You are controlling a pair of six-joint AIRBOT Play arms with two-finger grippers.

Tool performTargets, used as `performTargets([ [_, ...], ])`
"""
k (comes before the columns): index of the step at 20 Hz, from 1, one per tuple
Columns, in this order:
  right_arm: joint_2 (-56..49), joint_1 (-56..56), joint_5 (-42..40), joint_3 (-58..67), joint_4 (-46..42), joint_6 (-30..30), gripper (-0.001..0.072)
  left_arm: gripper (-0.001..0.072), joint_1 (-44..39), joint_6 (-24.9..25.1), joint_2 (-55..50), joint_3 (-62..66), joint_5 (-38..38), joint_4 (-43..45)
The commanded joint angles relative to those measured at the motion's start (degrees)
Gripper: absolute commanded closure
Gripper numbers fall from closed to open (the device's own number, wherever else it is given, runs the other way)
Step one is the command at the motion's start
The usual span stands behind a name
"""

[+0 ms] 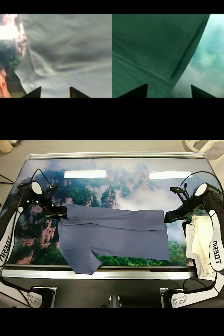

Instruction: Fold the shirts.

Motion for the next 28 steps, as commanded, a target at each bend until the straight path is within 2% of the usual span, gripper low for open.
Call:
performTargets([
  [1, 3.8, -1.2, 6.9, 1.7, -6.9, 0.7, 0.0145, 0.0249, 3.4, -0.2, 4.7, -1.0, -7.1, -0.4],
  [4, 6.2, -6.3, 12.6, -2.8, -4.0, 0.6, 0.0161, 0.0249, 5.7, 0.4, 15.0, -13.7, -5.1, -0.5],
  [8, 12.8, -8.8, 8.1, -16.6, -2.5, -0.1, 0.0182, 0.0241, 5.9, 1.6, 29.7, -43.8, 5.2, -6.5],
  [11, 15.1, -8.8, 7.6, -20.8, -1.8, -0.9, 0.0182, 0.0240, 5.9, 2.6, 34.0, -56.5, 8.7, -9.6],
  [16, 15.1, -8.8, 7.3, -20.9, -1.6, -0.9, 0.0181, 0.0241, 5.8, 4.0, 34.1, -61.4, 15.8, -18.9],
  [18, 15.1, -8.8, 7.1, -21.1, -1.6, -0.9, 0.0178, 0.0241, 4.3, 3.9, 33.9, -61.4, 17.7, -19.5],
  [21, 15.2, -8.8, 7.2, -25.6, -1.6, -0.9, 0.0137, 0.0245, 1.9, 1.1, 33.9, -62.0, 21.1, -19.5],
  [22, 15.3, -8.8, 7.0, -28.1, -1.3, -0.9, 0.0136, 0.0278, 1.3, 0.7, 33.9, -62.1, 22.1, -19.5],
  [23, 15.7, -8.8, 6.3, -30.8, -1.0, -1.2, 0.0134, 0.0392, 0.9, 0.7, 33.9, -62.0, 23.0, -19.5],
  [24, 16.2, -8.8, 5.2, -33.3, -0.9, -1.6, 0.0077, 0.0487, 0.8, 0.7, 33.9, -62.0, 23.2, -19.5],
  [25, 16.5, -8.8, 4.0, -35.3, -0.9, -2.1, 0.0070, 0.0638, 0.8, 0.8, 33.9, -62.0, 23.2, -19.5],
  [26, 16.6, -8.8, 2.3, -36.9, -0.6, -2.5, 0.0063, 0.0677, 0.8, 1.4, 33.9, -62.0, 23.2, -19.5],
  [28, 16.6, -8.8, -1.1, -39.3, 2.1, -3.0, 0.0059, 0.0677, 0.8, 1.4, 34.2, -61.9, 23.1, -19.3],
])
